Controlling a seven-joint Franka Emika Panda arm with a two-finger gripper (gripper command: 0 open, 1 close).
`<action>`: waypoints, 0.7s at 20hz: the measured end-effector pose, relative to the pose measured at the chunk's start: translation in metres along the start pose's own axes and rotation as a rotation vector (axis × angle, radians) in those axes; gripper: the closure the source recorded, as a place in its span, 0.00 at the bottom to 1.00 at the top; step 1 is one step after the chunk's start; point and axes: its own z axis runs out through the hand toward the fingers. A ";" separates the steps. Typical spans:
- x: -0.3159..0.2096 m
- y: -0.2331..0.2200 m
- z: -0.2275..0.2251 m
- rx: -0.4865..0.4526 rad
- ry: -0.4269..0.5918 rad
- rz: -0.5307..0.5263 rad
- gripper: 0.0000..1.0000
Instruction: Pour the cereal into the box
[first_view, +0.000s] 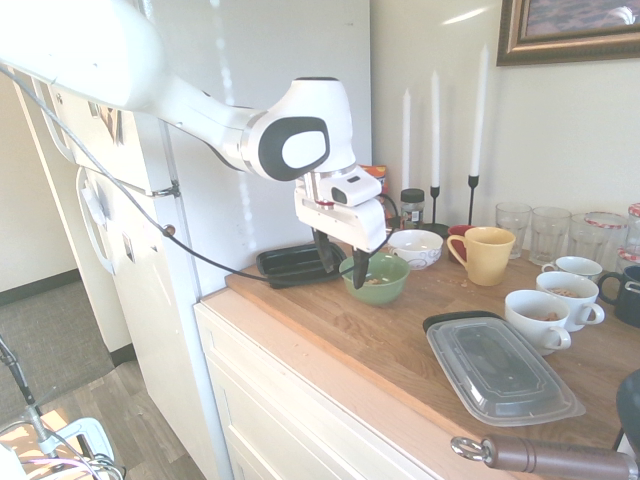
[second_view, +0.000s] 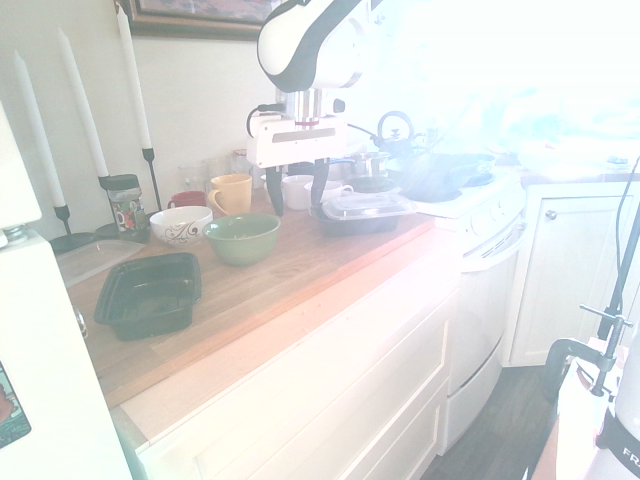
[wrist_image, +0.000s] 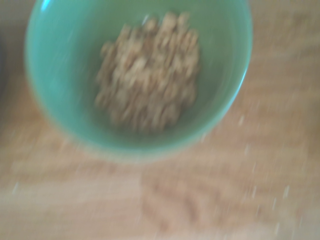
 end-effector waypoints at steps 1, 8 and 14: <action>0.011 -0.007 0.006 -0.002 -0.001 0.003 0.00; 0.054 -0.054 0.031 0.028 -0.018 0.009 0.00; 0.082 -0.068 0.073 0.004 -0.024 0.037 0.00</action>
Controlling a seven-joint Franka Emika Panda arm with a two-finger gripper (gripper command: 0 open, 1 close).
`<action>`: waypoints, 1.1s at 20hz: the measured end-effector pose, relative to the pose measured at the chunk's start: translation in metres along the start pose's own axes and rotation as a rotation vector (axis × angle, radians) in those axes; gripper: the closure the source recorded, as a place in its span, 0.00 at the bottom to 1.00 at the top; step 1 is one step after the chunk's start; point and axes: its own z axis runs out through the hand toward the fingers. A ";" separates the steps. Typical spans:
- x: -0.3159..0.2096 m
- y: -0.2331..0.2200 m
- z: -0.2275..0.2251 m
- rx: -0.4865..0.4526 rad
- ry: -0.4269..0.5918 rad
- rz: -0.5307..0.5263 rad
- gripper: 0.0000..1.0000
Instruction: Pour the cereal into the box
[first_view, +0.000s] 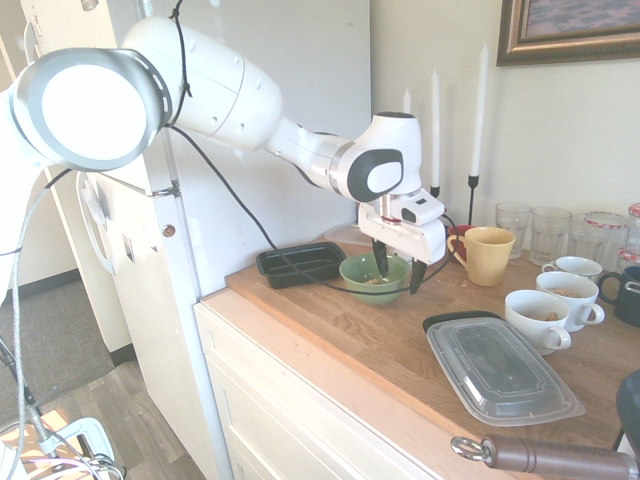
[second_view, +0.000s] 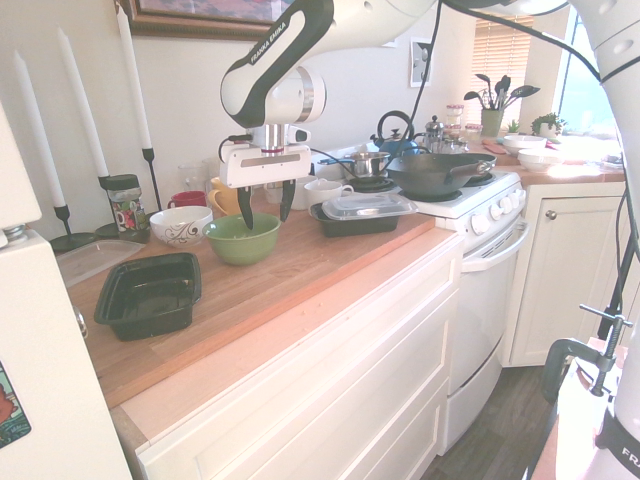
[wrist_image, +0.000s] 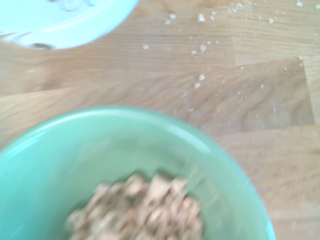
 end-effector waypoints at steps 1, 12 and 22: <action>0.006 0.000 0.005 -0.004 0.002 0.008 0.00; 0.023 -0.004 0.032 -0.027 -0.030 0.033 1.00; 0.022 -0.002 0.036 -0.029 -0.042 0.027 1.00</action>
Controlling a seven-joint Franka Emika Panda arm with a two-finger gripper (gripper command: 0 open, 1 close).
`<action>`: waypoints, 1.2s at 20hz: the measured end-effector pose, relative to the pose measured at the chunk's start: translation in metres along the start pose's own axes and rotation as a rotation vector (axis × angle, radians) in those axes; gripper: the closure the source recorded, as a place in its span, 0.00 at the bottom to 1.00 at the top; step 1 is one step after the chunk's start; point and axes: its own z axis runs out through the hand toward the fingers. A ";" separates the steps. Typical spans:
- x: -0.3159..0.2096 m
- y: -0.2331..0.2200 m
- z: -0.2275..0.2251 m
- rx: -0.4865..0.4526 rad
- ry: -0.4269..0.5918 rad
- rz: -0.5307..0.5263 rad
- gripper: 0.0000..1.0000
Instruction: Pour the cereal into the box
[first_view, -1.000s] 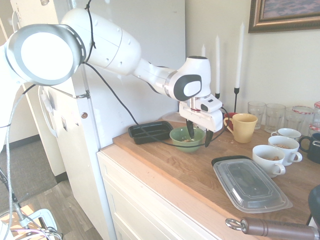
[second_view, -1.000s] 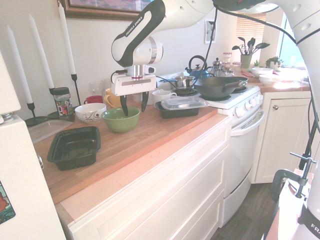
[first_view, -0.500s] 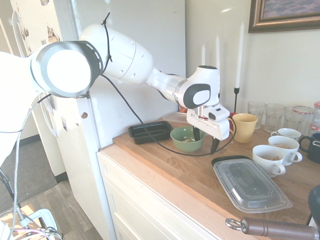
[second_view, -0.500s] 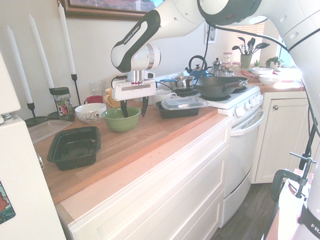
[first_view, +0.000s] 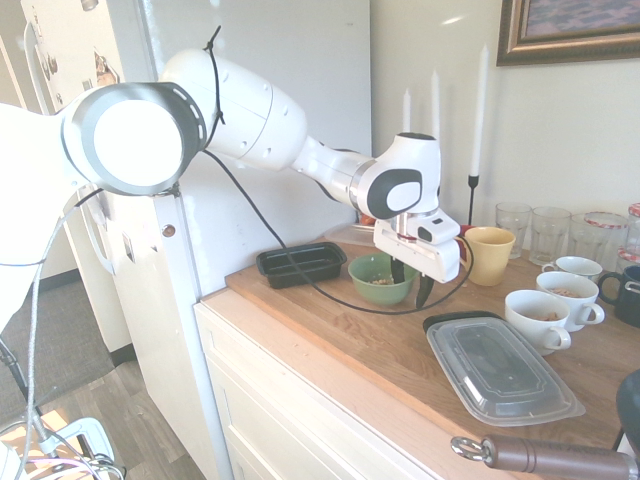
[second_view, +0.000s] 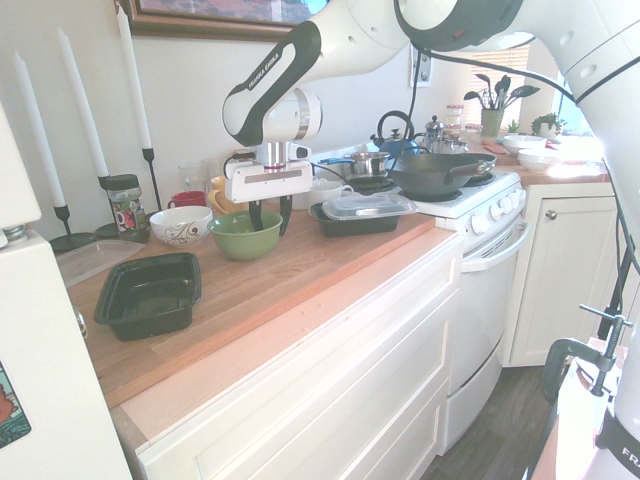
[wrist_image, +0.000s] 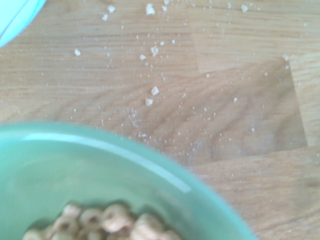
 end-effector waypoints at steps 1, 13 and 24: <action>-0.001 -0.001 0.001 0.003 -0.005 -0.002 1.00; -0.001 0.002 0.002 0.019 -0.020 0.000 1.00; -0.011 -0.019 -0.080 -0.009 0.040 -0.083 1.00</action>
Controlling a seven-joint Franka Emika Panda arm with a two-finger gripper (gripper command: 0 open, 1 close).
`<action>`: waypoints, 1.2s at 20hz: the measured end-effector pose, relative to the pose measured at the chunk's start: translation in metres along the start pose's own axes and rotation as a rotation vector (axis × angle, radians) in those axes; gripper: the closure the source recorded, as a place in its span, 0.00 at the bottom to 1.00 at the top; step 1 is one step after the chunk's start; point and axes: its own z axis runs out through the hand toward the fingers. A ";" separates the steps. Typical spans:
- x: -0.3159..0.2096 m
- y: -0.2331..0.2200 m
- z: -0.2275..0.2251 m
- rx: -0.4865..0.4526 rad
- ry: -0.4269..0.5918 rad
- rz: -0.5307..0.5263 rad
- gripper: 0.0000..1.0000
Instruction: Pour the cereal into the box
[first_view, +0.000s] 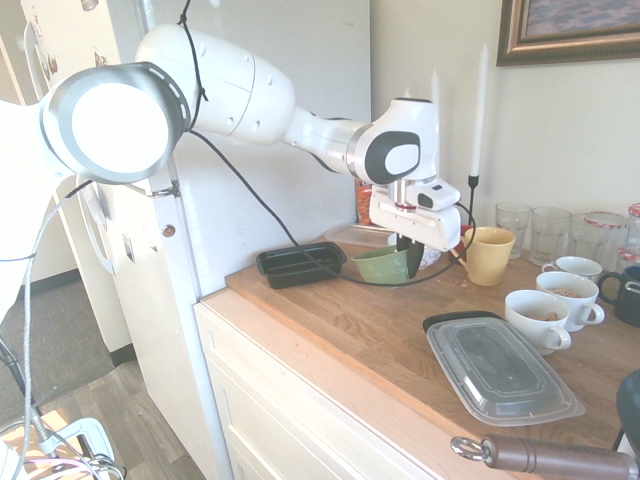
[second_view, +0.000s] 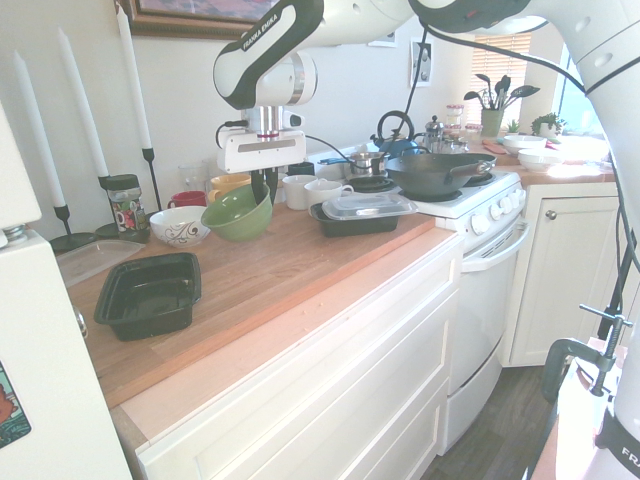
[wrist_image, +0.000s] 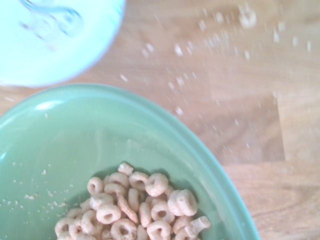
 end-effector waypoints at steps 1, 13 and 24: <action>-0.005 -0.006 -0.010 -0.003 0.014 -0.017 1.00; -0.164 -0.108 -0.035 -0.238 0.385 -0.336 1.00; -0.251 -0.144 -0.010 -0.332 0.819 -0.584 1.00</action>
